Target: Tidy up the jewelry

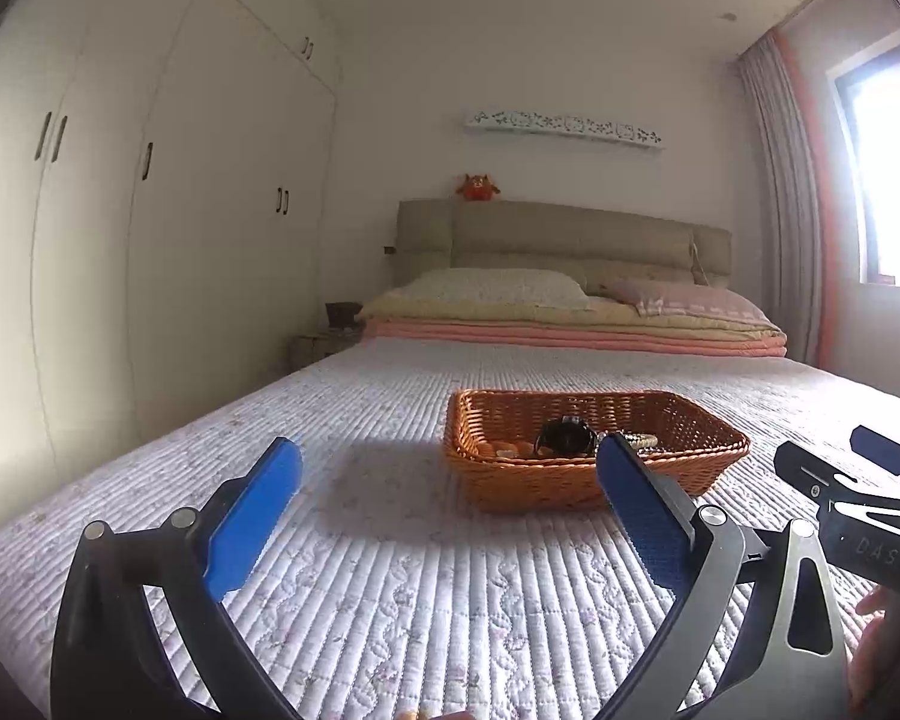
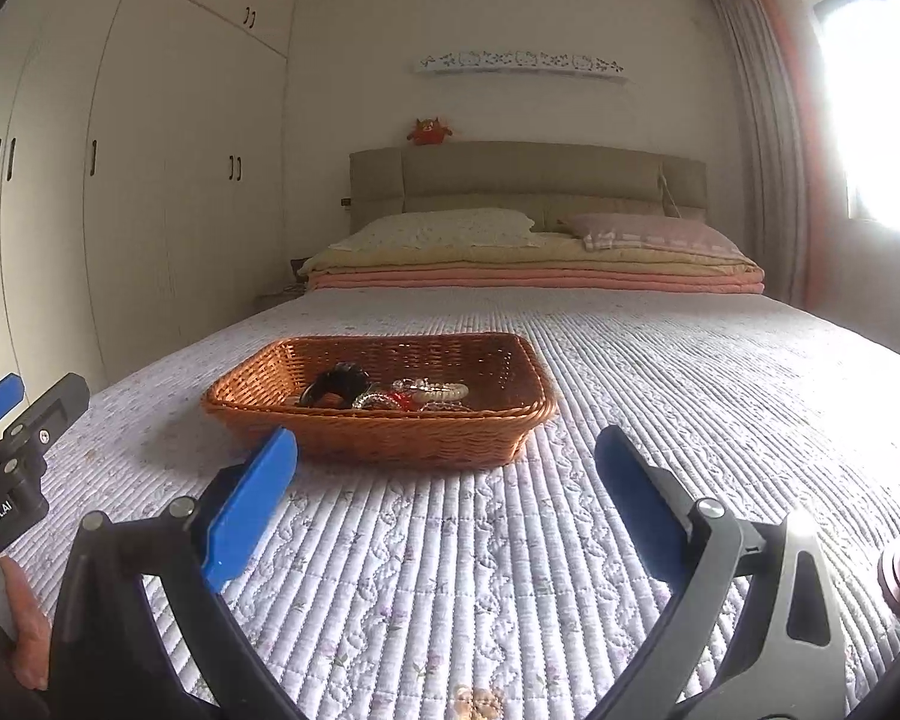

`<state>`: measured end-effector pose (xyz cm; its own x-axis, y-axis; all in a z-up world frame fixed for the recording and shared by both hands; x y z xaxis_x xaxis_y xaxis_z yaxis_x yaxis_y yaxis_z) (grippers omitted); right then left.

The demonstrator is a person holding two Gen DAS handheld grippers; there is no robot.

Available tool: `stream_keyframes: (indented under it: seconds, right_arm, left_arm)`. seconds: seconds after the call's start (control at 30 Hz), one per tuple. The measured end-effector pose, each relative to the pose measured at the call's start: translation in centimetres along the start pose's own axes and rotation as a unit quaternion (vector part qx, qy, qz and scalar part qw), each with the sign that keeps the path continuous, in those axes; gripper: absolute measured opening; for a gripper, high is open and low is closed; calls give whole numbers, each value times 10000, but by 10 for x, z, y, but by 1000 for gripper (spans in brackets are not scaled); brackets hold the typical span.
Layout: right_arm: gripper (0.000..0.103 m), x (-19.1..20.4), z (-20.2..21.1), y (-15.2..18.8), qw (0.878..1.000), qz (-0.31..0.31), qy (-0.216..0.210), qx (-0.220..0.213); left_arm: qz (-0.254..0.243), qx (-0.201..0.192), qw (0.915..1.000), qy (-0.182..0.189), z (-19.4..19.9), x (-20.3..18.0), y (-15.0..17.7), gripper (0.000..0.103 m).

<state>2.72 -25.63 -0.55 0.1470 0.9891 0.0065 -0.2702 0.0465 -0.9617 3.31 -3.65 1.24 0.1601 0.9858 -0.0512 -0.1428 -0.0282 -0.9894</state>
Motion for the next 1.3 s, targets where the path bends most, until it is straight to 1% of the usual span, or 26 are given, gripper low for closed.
stream_keyframes:
  seconds: [0.2, 0.43, 0.93, 1.17, 1.3]
  right_arm:
    - [95, -1, -2, 0, 10000, -42, 20, 30]
    - [95, -3, -5, 0, 9999, -84, 19, 70]
    - [95, -2, -6, 3, 9999, -113, 22, 128]
    - [95, -3, -6, 3, 9998, -133, 21, 135]
    - [95, -3, -6, 3, 9998, -153, 17, 133]
  left_arm:
    - [-24, 115, 9999, 58, -5, -3, 2, 95]
    - [58, 259, 9996, 109, -11, 0, 5, 95]
    - [-123, 368, 9992, 79, -13, -9, 10, 95]
    - [-55, 427, 9991, 58, -15, -6, 11, 95]
    - [-38, 377, 9993, 10, -13, -5, 10, 95]
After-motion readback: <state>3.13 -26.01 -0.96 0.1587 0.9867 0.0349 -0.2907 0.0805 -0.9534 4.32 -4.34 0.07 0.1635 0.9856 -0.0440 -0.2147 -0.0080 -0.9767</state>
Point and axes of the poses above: each gripper's, at about its wrist camera, not at the fingertips, and z roughly against the way its jaws point, x to its left, y to its underside, the point moved 7 cm from there along -z, roughly the way its jaws point, and after that the axes turned 7 degrees about y, right-handed, at the moved point
